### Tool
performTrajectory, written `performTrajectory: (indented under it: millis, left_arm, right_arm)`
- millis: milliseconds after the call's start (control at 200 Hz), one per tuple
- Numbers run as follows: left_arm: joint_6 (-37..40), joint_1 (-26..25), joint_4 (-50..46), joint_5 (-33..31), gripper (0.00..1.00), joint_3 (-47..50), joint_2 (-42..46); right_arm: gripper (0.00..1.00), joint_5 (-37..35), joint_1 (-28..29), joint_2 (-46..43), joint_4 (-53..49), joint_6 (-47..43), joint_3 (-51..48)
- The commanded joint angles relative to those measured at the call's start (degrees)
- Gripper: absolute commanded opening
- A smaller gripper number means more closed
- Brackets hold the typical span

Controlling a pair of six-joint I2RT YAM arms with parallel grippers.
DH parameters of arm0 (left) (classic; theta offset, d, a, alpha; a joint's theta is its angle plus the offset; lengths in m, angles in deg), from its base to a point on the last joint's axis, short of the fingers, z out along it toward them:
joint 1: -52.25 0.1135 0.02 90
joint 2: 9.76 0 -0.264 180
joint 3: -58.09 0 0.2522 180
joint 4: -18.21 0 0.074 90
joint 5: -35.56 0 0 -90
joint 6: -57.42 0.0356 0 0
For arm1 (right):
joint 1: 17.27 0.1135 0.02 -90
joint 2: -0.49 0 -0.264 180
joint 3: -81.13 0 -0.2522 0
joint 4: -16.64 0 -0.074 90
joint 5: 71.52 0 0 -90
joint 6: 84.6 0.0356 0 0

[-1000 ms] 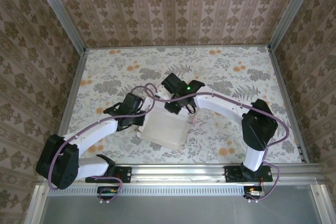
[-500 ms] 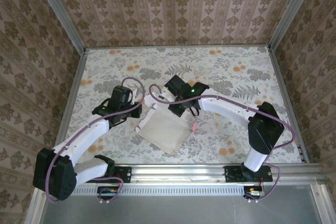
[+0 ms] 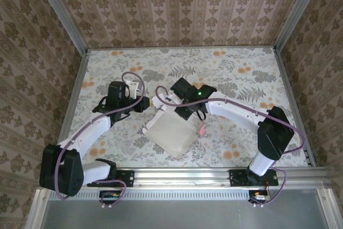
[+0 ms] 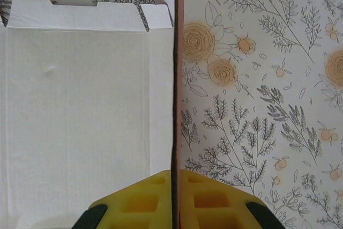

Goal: Fold the paper box

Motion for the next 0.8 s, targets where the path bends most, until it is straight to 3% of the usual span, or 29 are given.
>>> performTrajectory:
  millis: [0,175,435,800]
  left_arm:
    - [0.5,1.2,5.9,5.7,0.27,-3.1,-1.8]
    - [0.6,2.4,9.4,10.4,0.39,-4.4,-7.0]
    - [4.0,2.4,9.2,13.8,0.4,-6.8,-12.9]
    - [6.5,2.4,7.7,16.0,0.43,-6.4,-12.9]
  right_arm:
    - [0.1,-2.3,-0.4,-0.2,-2.2,1.4,-0.8]
    - [0.11,-2.8,-0.7,0.8,-1.3,2.2,-1.6]
    - [0.11,-2.7,-0.7,1.3,-0.8,2.7,-2.2]
    - [0.11,-2.4,-1.2,1.5,-0.7,2.9,-2.5]
